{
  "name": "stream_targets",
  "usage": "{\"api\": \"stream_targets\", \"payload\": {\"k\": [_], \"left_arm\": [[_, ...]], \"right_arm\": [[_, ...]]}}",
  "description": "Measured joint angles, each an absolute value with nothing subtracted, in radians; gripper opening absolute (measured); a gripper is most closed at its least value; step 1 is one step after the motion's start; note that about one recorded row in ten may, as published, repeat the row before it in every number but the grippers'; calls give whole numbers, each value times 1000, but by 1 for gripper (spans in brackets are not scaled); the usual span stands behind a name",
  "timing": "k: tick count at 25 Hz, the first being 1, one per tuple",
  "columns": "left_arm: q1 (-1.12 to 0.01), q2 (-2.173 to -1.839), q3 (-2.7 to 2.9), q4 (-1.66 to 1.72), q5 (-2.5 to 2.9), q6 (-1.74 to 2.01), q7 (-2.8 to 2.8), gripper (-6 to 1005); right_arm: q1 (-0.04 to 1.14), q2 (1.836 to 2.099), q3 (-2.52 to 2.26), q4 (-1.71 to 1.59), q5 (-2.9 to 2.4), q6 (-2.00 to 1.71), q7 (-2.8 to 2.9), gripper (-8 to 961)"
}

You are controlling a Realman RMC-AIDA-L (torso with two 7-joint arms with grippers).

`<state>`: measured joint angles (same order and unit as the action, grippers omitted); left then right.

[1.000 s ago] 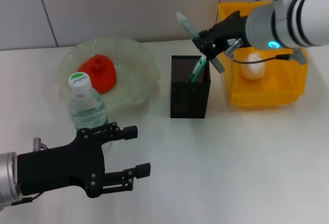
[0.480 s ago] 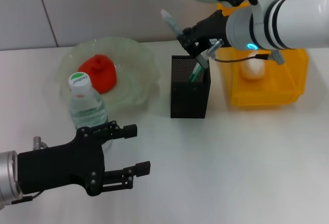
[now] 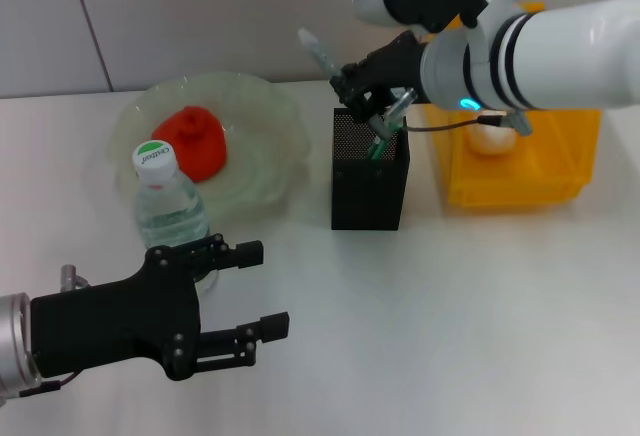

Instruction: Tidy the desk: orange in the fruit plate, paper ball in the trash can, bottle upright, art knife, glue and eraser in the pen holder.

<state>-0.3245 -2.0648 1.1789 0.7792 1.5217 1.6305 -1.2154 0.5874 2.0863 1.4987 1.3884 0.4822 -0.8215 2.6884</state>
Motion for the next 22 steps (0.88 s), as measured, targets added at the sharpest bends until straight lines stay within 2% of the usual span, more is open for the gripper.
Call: {"api": "stream_targets", "payload": {"k": [22], "left_arm": [[-325,-2065,1177,768,1523,1631,-1214,791]], "right_arm": [[559,2088,1474,1327,511,-776,2689,118]]}}
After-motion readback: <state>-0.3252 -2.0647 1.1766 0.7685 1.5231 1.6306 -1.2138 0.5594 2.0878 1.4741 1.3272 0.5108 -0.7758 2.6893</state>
